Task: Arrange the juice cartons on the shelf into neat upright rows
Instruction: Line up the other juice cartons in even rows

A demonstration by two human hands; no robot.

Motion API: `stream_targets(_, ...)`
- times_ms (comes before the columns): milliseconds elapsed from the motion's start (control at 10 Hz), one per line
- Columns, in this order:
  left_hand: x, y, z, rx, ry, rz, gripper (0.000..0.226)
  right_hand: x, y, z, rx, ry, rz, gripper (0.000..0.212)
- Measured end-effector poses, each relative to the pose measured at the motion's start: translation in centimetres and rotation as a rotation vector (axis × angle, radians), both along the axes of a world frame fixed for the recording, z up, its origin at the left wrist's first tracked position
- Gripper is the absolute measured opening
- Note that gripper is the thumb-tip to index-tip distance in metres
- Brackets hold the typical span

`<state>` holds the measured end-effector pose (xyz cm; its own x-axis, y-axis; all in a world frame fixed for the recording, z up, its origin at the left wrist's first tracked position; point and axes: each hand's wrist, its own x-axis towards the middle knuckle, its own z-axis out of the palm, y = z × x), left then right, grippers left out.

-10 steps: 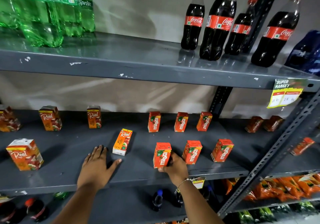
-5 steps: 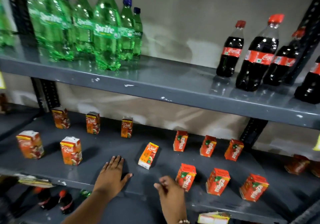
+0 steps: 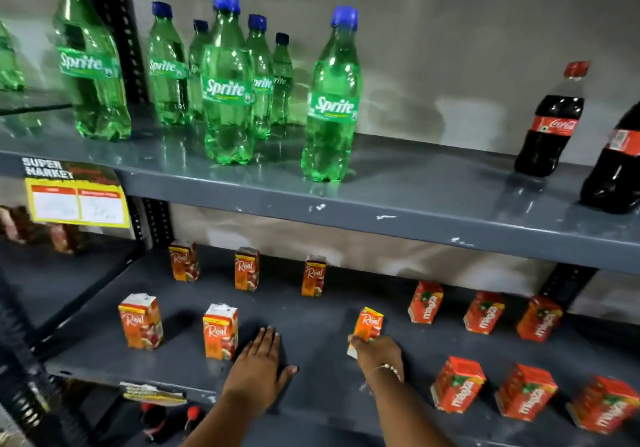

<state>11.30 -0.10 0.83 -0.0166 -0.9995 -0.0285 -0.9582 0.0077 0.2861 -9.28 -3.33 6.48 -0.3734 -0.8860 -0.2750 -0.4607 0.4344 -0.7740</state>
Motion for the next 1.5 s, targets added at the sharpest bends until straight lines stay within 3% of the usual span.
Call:
stream_targets(100, 0.5, 0.0, -0.9, -0.015, 0.007, -0.033, 0.117, 0.8, -0.4, -0.4, 0.053, -0.019, -0.037, 0.039)
stream_targets(200, 0.8, -0.3, -0.7, -0.023, -0.002, -0.058, 0.102, 1.1, -0.8, -0.4, 0.077, -0.06, -0.044, 0.027)
stream_targets(300, 0.9, -0.2, -1.1, -0.027, 0.006, -0.056, 0.101, 1.0, -1.3, -1.1, 0.169, -0.165, -0.012, 0.039)
stream_targets(400, 1.2, -0.3, -1.4, -0.038, 0.014, -0.078, 0.092, 1.0, -0.7, -0.9, 0.207, -0.379, -0.049, 0.033)
stream_targets(500, 1.5, -0.4, -1.6, -0.049, 0.023, -0.104, 0.093, 1.8, 1.3, 0.2, 0.174, -0.629, -0.106, 0.012)
stream_targets(600, 1.7, -0.4, -1.9, -0.053, 0.012, -0.128, 0.095, 3.0, 2.7, 0.5, 0.021, -0.825, -0.117, 0.011)
stream_targets(700, 1.8, -0.4, -1.9, -0.066, -0.004, -0.137, 0.089, 4.1, 3.2, 1.1, -0.085, -0.892, -0.03, 0.02)
stream_targets(800, 1.9, -0.3, -1.9, -0.06, 0.004, -0.147, 0.096, 4.5, 3.6, 1.7, -0.143, -0.868, 0.068, 0.033)
stream_targets(900, 2.0, -0.4, -2.0, -0.053, 0.009, -0.153, 0.086, 4.7, 4.1, 2.2, -0.167, -0.818, 0.119, 0.032)
stream_targets(1300, 2.4, -0.2, -1.6, -0.05, 0.054, -0.176, 0.079, 5.8, 3.8, 0.4, -0.159, -0.523, 0.133, 0.042)
stream_targets(1400, 2.8, 0.5, -0.7, -0.073, 0.109, -0.23, 0.07, 6.4, 3.0, -1.2, -0.151, -0.442, 0.14, 0.042)
stream_targets(1500, 4.9, 3.2, 0.4, -0.153, 0.289, -0.247, 0.047, 7.0, 2.6, -2.3, -0.118, -0.382, 0.168, 0.04)
